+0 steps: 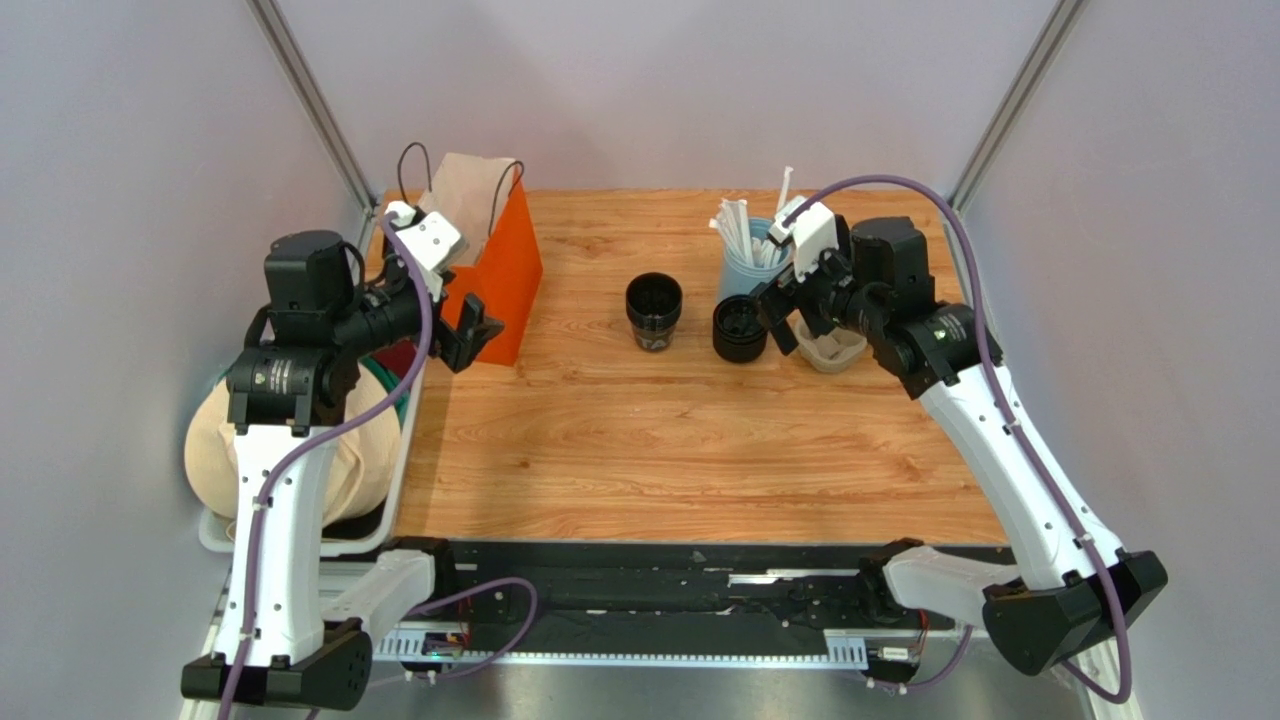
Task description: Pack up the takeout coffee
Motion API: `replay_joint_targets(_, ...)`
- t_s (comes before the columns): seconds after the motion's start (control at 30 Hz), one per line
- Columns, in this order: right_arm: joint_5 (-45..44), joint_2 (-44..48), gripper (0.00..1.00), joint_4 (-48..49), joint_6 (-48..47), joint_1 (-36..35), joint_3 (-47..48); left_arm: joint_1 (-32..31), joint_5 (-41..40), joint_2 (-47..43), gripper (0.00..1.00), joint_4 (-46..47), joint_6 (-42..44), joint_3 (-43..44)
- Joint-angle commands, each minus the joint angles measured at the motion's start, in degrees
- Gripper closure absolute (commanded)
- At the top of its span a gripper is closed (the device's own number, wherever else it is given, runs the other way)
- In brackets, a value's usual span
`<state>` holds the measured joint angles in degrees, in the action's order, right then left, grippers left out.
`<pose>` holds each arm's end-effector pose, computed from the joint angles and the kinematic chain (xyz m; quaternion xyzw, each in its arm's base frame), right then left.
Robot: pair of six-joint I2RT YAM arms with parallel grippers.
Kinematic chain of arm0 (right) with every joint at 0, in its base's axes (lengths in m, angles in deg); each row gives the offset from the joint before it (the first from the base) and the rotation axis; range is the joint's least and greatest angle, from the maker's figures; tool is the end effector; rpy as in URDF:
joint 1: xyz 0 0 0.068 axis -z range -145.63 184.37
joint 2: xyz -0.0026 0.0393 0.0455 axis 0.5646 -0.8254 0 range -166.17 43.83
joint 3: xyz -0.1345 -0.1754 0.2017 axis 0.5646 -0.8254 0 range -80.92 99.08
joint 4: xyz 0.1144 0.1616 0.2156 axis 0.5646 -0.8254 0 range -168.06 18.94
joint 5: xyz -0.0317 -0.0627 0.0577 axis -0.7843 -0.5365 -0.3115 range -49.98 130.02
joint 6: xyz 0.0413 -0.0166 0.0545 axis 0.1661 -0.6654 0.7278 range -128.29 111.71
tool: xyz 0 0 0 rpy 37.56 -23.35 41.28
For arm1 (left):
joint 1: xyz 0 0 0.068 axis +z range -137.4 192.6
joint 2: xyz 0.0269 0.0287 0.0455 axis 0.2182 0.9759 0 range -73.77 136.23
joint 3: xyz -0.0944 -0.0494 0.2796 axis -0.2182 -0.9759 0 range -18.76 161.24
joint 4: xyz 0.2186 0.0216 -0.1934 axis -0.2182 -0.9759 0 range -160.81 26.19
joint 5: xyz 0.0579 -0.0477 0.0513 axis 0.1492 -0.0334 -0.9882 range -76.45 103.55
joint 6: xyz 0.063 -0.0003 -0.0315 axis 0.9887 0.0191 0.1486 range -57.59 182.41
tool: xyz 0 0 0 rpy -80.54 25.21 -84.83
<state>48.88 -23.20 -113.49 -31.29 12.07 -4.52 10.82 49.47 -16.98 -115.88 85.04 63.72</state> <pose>0.2564 0.1148 0.4148 -0.3716 0.7946 0.0651 0.4757 0.1920 -0.0399 0.4781 0.3298 0.7558 -0.1670 0.5405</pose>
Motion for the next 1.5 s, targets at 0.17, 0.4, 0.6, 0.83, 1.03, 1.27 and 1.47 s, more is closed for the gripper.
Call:
replay_joint_targets(0.17, -4.6, 2.0, 0.02, 5.5, 2.3, 0.2, -2.3, 0.1, 1.6, -1.2, 0.01, 1.6, 0.5, -1.0)
replay_joint_targets(0.4, -8.8, 1.5, 0.03, 9.5, 4.6, 0.2, -3.9, 0.1, 3.2, -1.0, 0.01, 2.9, 0.0, -2.8)
replay_joint_targets(0.6, -3.4, 0.1, 0.09, 9.5, 5.4, 0.2, -3.7, -0.8, 6.5, 1.2, 0.01, 5.4, -1.3, -4.3)
replay_joint_targets(0.83, 5.0, -7.9, 0.15, 5.9, 4.5, -5.2, 4.0, -1.5, 5.0, 1.1, 0.01, 6.7, -1.5, -5.3)
replay_joint_targets(1.03, 1.3, -20.5, 0.26, 3.2, 7.2, -8.8, 13.8, -1.5, 3.9, 0.0, 0.01, 7.2, -1.5, -6.5)
replay_joint_targets(1.27, 1.4, -33.4, 0.46, 1.6, 11.3, -9.0, 24.8, -1.5, 3.5, -0.5, 0.01, 7.6, -1.5, -7.2)
replay_joint_targets(1.47, 3.4, -40.8, 0.55, -0.3, 13.0, -9.0, 31.7, -1.5, 3.6, -0.8, 0.01, 7.8, -1.6, -7.8)
